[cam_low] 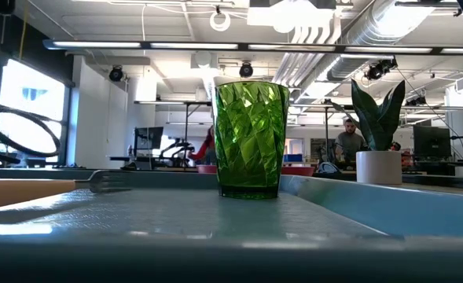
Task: Pick and place plate/cup/fork/spoon on tray
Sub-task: Put the orange fork on the blue serving tray to the bottom left of the green glass
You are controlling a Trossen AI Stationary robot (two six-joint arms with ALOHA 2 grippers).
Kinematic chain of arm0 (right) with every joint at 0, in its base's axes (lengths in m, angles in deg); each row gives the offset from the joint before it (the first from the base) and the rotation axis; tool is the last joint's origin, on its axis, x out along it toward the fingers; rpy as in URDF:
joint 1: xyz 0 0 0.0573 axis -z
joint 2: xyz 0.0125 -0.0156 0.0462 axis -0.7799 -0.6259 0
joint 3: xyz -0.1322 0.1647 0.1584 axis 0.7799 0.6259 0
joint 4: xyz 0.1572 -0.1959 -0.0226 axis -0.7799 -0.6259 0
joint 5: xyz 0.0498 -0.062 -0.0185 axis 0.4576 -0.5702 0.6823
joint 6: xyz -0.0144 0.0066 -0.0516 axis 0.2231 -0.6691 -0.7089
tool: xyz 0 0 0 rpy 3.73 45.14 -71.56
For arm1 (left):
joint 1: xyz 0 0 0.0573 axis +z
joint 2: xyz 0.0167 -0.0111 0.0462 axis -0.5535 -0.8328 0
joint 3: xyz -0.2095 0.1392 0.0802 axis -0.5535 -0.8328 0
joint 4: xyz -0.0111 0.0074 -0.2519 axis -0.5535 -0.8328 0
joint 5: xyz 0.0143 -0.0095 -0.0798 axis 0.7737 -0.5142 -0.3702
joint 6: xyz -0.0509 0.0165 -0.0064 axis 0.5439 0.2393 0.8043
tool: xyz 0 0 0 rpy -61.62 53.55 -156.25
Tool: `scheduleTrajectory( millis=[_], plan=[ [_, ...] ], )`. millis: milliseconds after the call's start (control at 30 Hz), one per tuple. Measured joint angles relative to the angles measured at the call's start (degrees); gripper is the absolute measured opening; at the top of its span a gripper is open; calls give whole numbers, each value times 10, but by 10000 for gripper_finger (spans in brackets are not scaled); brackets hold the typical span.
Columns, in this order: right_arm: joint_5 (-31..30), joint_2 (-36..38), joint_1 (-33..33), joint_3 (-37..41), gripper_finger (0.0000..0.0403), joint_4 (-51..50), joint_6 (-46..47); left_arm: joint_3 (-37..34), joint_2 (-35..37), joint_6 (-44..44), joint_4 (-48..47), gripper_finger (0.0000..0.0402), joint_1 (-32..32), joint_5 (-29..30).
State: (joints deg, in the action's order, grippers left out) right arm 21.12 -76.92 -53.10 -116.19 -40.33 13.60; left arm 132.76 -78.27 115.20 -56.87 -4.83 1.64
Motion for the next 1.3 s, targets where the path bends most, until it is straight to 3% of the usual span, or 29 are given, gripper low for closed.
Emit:
scheduleTrajectory(
  millis=[400, 1300],
  plan=[
    [4, 0, 0, 0, 149, 0, -10, 0, -25, -9, 8, 76, 15, 33],
    [4, 0, 0, 0, 149, -39, -15, 6, -24, -124, 52, 76, 106, 82]
  ],
)
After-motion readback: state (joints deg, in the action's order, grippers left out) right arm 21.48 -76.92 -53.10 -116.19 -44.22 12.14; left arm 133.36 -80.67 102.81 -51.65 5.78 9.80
